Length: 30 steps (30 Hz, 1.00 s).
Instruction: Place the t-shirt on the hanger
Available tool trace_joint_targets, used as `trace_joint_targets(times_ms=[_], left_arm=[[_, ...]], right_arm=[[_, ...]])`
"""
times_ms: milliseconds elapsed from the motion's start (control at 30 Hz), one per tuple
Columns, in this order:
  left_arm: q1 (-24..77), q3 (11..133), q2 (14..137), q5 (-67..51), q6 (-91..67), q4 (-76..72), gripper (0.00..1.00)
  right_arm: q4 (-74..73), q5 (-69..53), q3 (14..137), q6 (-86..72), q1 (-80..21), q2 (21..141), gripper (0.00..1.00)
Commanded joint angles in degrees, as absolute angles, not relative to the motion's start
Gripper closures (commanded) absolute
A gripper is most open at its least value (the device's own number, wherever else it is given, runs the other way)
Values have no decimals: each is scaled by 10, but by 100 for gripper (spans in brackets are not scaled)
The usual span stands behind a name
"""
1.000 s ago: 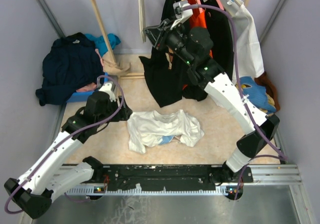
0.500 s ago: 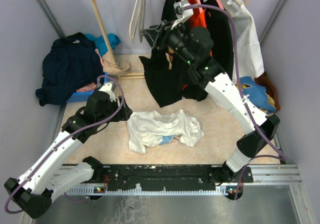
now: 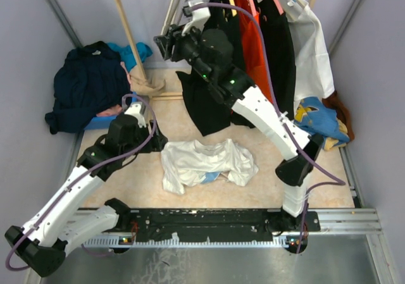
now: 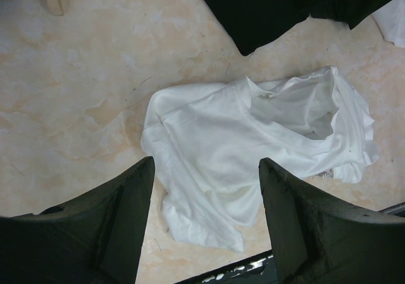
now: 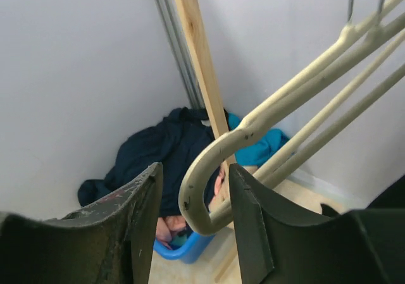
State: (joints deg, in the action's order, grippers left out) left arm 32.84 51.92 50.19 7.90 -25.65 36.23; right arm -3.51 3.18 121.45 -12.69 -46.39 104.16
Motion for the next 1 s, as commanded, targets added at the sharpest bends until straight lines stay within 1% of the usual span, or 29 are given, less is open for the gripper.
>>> trace_joint_targets(times_ms=[0,100,167,400,433,500,667,767,967], left_arm=[[327,525,480,83,-252,364,27],[327,521,476,84,-252,366,27],[327,521,476,83,-252,365,27],[327,520,482,77,-253,356,27],[327,520,483,76,-253,356,27],[327,521,483,74,-254,355,27],[327,523,482,75,-255,356,27],[327,525,483,75,-255,358,27],[327,526,488,72,-256,357,27]], right_arm=[[-115,159,1295,-78,-482,1076,57],[-94,165,1268,-77,-482,1060,63],[-67,156,1234,-74,-482,1038,65],[-16,136,1156,-65,-482,980,92],[-14,141,1150,-63,-482,974,94],[-22,164,1150,-62,-482,967,96],[-24,183,1139,-51,-481,953,97],[-46,215,1148,-56,-478,951,100],[-75,237,1136,-87,-451,922,100]])
